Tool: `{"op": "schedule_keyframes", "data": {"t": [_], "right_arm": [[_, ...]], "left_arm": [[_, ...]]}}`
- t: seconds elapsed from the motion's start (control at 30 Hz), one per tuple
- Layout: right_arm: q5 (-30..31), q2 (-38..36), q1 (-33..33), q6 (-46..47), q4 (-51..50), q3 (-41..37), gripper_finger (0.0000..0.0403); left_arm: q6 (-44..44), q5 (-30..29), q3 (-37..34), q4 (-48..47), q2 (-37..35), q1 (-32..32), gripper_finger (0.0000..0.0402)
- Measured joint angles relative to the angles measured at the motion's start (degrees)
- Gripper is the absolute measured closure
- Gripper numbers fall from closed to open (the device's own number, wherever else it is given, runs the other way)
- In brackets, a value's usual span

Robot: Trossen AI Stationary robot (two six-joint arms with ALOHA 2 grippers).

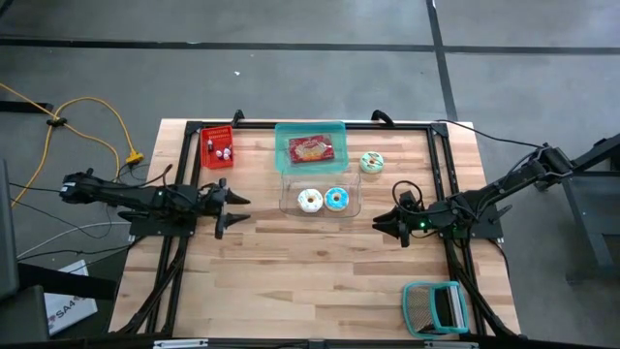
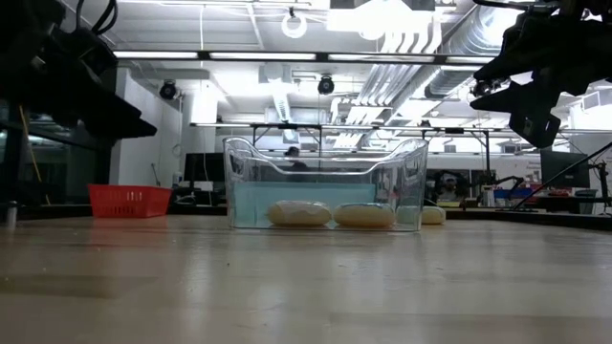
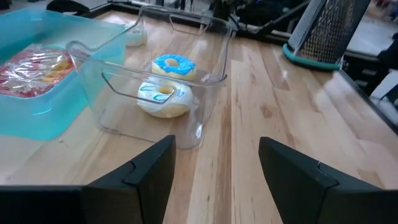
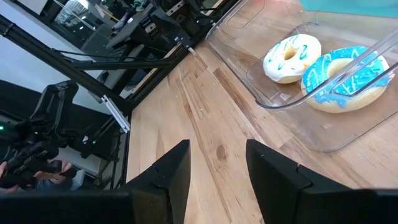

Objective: Pick & Place Food Item
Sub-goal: Put the green donut into the transparent bin

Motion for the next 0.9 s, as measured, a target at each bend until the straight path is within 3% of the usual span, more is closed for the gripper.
{"op": "schedule_keyframes", "data": {"t": [0.13,0.9], "right_arm": [[0.01,0.02,0.00,0.00,0.00,0.00,0.0258],[0.01,0.01,0.01,-0.01,-0.01,0.00,0.0258]], "left_arm": [[-0.78,0.18,-2.16,4.09,-0.02,0.00,0.0176],[0.07,2.97,-2.68,2.34,0.37,0.00,0.0176]]}}
